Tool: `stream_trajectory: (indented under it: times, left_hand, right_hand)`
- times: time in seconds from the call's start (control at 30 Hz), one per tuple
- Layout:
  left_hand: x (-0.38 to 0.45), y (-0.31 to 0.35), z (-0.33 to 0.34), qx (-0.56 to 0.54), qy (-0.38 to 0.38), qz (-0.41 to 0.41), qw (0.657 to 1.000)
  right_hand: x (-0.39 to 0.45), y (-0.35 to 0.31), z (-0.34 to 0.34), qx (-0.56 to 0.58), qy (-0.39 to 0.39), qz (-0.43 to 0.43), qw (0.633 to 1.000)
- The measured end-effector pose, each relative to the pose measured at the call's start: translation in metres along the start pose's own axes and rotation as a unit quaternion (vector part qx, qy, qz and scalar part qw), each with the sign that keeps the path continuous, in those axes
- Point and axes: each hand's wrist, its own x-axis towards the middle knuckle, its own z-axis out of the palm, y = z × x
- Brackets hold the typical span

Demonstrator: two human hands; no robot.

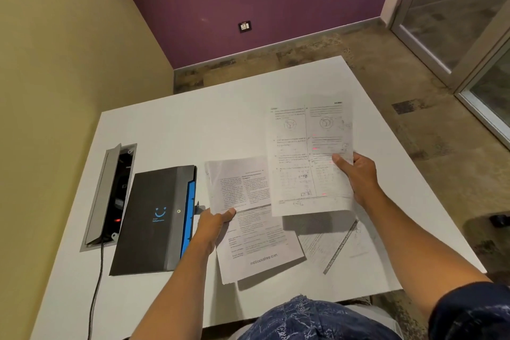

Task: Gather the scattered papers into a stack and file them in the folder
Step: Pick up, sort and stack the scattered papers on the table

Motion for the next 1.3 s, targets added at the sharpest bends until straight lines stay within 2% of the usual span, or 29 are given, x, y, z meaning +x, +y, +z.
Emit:
stream_trajectory:
  times: [0.2,0.37,0.5,0.57,0.67,0.93,1.1,1.3]
  left_hand:
    - [0.0,0.007,0.014,-0.005,-0.041,0.022,0.999]
    - [-0.01,0.018,0.031,0.031,-0.055,0.045,0.997]
    - [-0.014,0.022,0.037,0.048,-0.062,0.069,0.995]
    - [-0.016,0.025,0.04,0.047,-0.059,0.07,0.995]
    - [-0.016,0.029,0.042,0.047,-0.014,0.054,0.997]
    - [-0.031,0.032,0.05,0.062,0.009,0.078,0.995]
    - [-0.039,0.035,0.051,-0.005,-0.091,0.105,0.99]
    - [-0.036,0.032,0.033,0.177,-0.107,0.15,0.967]
  right_hand:
    - [-0.009,0.013,0.017,-0.042,-0.097,0.061,0.993]
    - [-0.024,0.028,0.035,-0.025,-0.176,0.096,0.979]
    - [-0.031,0.031,0.044,-0.032,-0.18,0.083,0.98]
    - [-0.031,0.028,0.046,-0.035,-0.213,0.07,0.974]
    - [-0.032,0.02,0.045,-0.05,-0.255,0.068,0.963]
    - [-0.036,0.021,0.047,0.004,-0.276,0.117,0.954]
    - [-0.044,0.021,0.054,-0.014,-0.247,0.107,0.963]
    - [-0.046,0.022,0.052,-0.034,-0.211,0.082,0.973]
